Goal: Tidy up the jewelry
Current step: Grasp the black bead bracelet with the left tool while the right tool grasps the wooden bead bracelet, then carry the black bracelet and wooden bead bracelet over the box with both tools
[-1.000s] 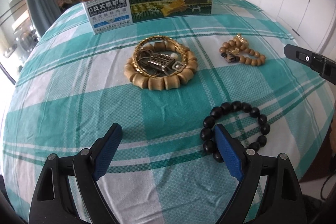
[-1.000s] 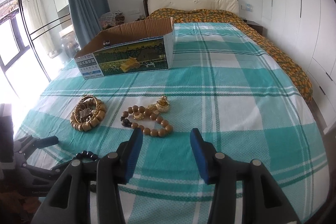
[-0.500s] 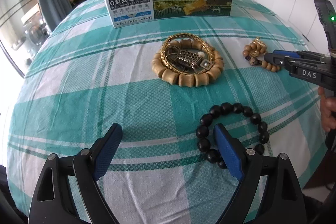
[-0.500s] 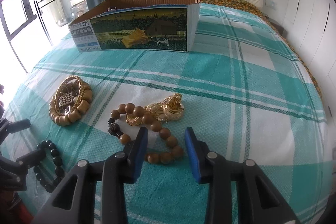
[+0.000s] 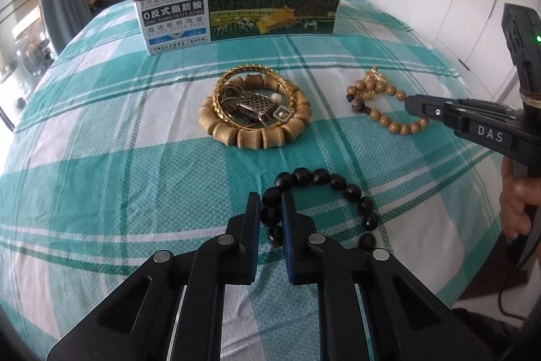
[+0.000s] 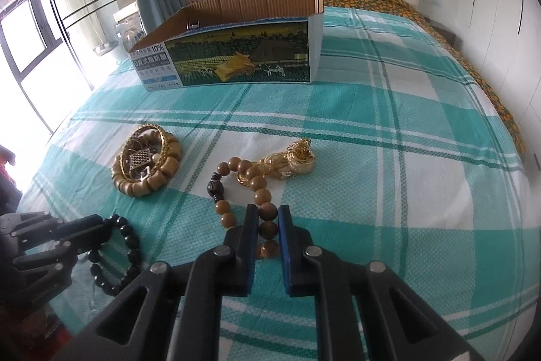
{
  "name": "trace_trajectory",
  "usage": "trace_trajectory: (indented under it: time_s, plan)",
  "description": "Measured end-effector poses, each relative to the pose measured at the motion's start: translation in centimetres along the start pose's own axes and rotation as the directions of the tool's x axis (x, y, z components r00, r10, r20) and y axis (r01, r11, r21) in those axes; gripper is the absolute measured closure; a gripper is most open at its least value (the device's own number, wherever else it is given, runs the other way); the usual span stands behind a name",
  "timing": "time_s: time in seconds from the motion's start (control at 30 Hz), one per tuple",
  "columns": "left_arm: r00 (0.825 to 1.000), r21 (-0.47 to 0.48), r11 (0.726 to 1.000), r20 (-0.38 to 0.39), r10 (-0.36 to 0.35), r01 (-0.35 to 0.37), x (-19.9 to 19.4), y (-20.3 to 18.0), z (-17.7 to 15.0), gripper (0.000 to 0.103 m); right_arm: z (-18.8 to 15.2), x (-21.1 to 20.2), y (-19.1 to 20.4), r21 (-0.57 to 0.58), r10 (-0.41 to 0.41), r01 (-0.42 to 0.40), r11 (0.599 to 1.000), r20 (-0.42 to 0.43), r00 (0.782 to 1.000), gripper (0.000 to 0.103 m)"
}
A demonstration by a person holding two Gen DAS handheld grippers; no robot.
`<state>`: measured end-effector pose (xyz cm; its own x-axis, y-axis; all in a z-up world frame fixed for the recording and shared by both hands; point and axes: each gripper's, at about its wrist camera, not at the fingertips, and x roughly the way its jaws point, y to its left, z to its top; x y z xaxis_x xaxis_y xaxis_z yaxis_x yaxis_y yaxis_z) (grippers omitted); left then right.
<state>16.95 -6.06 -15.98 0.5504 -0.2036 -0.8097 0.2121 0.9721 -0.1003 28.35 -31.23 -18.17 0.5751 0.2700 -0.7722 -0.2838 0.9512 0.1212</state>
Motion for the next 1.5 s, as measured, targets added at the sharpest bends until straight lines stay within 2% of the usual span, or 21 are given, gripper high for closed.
trace_trajectory:
  time_s: [0.2,0.4,0.73,1.1,1.5]
  plan:
    - [0.996,-0.063,0.996,0.074,-0.059,0.063,-2.6,1.2,1.4,0.092,0.5,-3.0,0.6,0.027,0.035,-0.037,0.999,0.052,0.998,0.091]
    - [0.987,-0.098,0.99,0.138,-0.083,0.097,-5.1,2.0,2.7,0.092,1.4,-5.5,1.3,0.029,0.056,-0.059,0.998,0.102,0.993,0.091]
    - [0.979,-0.136,0.985,0.187,-0.081,0.108,-7.7,3.9,4.4,0.092,2.7,-8.1,2.1,0.025,0.083,-0.088,0.996,0.149,0.985,0.091]
    - [0.976,-0.165,0.981,0.206,-0.07,0.105,-8.0,5.3,5.4,0.093,3.5,-9.4,3.6,0.008,0.102,-0.105,0.994,0.168,0.981,0.091]
    - [0.976,-0.173,0.983,0.217,-0.019,0.058,-8.6,6.4,6.3,0.093,4.3,-9.6,4.7,-0.003,0.117,-0.118,0.993,0.173,0.978,0.091]
